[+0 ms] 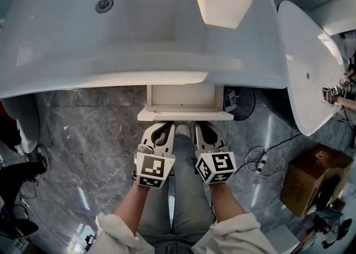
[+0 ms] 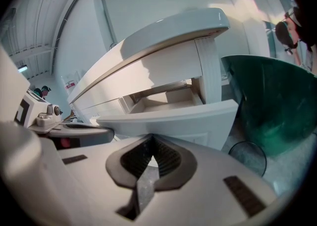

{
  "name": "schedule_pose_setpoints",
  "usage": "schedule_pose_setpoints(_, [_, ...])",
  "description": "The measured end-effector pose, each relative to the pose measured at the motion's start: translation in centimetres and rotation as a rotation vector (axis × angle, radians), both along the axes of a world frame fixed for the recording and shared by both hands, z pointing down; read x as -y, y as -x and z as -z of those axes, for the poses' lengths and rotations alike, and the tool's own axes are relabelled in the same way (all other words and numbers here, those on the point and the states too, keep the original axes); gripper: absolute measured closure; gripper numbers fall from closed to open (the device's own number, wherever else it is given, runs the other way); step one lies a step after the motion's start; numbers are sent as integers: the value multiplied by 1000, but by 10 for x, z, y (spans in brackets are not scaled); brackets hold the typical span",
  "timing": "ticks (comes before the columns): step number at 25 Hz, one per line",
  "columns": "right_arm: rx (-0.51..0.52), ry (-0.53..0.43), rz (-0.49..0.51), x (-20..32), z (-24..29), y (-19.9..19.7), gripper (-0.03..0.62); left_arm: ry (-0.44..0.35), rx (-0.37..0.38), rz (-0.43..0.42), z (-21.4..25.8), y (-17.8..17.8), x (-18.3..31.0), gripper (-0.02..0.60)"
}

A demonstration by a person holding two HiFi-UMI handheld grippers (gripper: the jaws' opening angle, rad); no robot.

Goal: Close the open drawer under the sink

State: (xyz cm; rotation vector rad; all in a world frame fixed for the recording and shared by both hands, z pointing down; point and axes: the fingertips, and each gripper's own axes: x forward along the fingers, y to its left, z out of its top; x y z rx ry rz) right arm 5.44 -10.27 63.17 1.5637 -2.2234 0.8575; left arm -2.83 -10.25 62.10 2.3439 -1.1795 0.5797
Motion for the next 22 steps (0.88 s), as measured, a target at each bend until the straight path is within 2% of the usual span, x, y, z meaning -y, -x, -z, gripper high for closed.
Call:
schedule_pose_setpoints(6, [1, -15, -26, 9, 3, -4, 583, -16, -2, -7, 2, -3, 7, 566])
schedule_pose_setpoints(22, [-33, -46, 0, 39, 7, -2, 583, -46, 0, 14, 7, -2, 38, 566])
